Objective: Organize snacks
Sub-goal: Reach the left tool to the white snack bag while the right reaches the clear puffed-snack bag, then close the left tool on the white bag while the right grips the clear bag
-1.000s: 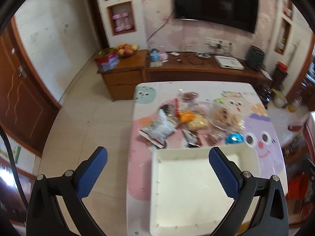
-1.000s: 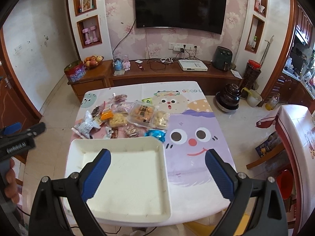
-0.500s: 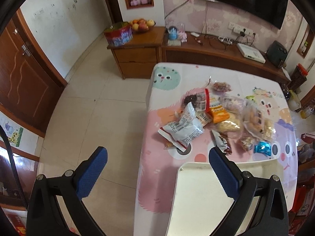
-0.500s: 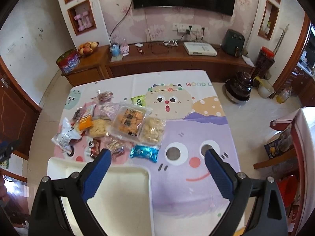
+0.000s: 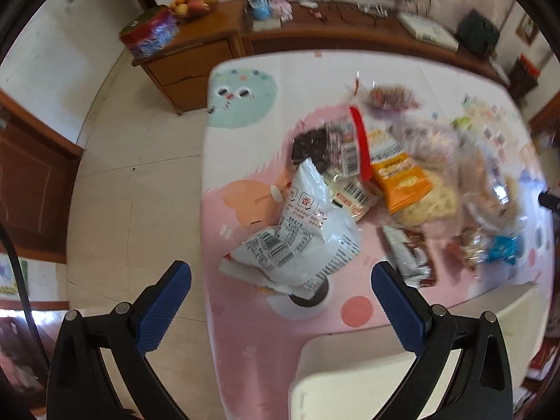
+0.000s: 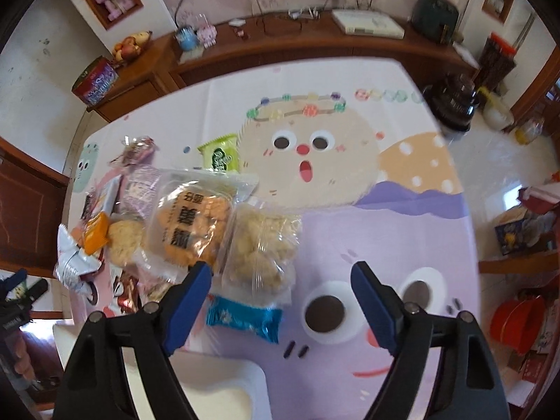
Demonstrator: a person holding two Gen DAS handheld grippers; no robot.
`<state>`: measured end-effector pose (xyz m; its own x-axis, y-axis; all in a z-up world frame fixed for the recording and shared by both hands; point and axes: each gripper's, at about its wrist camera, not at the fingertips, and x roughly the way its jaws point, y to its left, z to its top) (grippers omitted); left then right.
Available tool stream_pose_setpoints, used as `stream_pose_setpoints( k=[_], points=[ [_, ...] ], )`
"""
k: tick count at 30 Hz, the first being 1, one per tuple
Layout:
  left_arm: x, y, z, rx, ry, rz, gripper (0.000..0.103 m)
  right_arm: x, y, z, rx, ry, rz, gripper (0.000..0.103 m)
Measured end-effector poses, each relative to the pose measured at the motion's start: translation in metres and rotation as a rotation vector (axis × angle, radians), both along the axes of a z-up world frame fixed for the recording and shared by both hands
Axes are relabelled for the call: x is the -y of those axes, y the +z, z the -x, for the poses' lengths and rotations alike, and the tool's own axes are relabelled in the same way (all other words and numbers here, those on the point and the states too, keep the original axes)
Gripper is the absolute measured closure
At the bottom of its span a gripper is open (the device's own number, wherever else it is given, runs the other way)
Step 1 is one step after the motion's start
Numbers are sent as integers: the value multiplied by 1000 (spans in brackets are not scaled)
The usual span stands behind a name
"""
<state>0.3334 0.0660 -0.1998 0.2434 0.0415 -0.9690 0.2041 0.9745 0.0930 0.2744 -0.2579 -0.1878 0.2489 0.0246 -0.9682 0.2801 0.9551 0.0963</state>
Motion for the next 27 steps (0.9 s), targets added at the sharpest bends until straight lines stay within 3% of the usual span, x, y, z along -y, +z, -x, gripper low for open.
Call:
stream_pose_setpoints(
  k=[6, 10, 15, 18, 20, 27],
  points=[
    [9, -34, -17, -42, -45, -64, 1, -2, -36, -18, -67, 5, -26, 21],
    [11, -48, -24, -78, -42, -23, 1, -7, -52, -24, -99, 21, -31, 22],
    [18, -65, -30, -102, -55, -47, 3, -12, -63, -29, -122, 39, -28, 30],
    [23, -75, -29, -118, -58, -55, 11, -14, -70, -30, -140, 51, -53, 43],
    [24, -80, -29, -134, -56, -47, 35, -14, -74, -31, -155, 57, -54, 50],
    [19, -83, -29, -141, -15, -2, 46, -12, -74, -28, -131, 67, -49, 61]
  ],
)
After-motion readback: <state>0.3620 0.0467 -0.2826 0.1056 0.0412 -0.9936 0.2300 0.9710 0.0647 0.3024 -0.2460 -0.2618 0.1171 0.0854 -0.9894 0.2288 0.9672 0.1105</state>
